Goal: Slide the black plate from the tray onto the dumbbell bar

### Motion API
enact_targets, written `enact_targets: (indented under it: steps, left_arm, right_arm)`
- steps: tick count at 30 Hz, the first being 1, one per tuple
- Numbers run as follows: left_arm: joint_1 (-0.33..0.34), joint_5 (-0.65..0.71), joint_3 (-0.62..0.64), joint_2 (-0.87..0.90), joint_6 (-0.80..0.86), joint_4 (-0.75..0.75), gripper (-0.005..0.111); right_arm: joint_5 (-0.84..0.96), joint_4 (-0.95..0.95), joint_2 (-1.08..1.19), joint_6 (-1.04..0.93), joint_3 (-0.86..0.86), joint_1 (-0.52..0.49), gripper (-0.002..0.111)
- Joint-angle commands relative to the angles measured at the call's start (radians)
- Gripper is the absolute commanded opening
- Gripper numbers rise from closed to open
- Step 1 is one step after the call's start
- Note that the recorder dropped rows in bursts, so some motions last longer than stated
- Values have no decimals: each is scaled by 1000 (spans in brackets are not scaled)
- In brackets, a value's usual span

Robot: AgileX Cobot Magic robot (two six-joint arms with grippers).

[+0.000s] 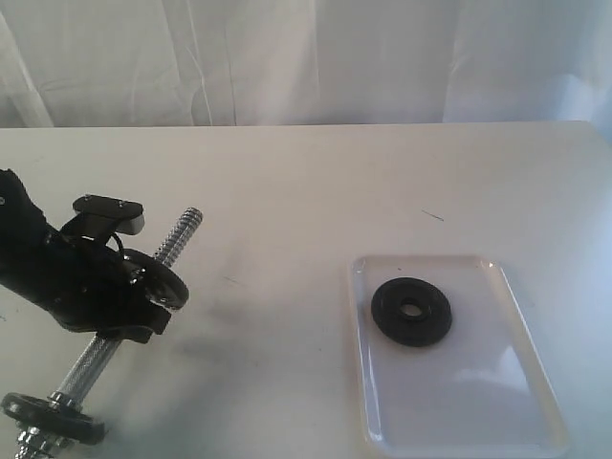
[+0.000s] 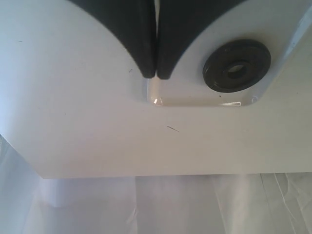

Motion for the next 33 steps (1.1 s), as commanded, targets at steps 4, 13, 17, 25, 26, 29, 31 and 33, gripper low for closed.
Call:
enact_targets:
  steps: [4,13,17,25,26,29,31,33]
  left_arm:
    - [-92,-16,-15,-56,190,-32,0]
    - [-118,-22,-15,-56,203,-36,0]
    - [-118,-19,-15,-56,203,-36,0]
    - [-118,10,-15,-56,203,-42,0]
    - [-123,9,-15,-56,205,-42,0]
    - [-141,9,-15,-56,235,-43,0]
    - [-157,9,-15,-56,235,-43,0]
    - [-173,12,-15,-56,235,-43,0]
  right_arm:
    - [-9,0,-4,3,2,-5,0]
    - [-9,0,-4,3,2,-5,0]
    - [-9,0,-4,3,2,-5,0]
    - [-9,0,-4,3,2,-5,0]
    - [-9,0,-4,3,2,-5,0]
    - [-9,0,-4,3,2,-5,0]
    - [-9,0,-4,3,2,-5,0]
    - [-9,0,-4,3,2,-5,0]
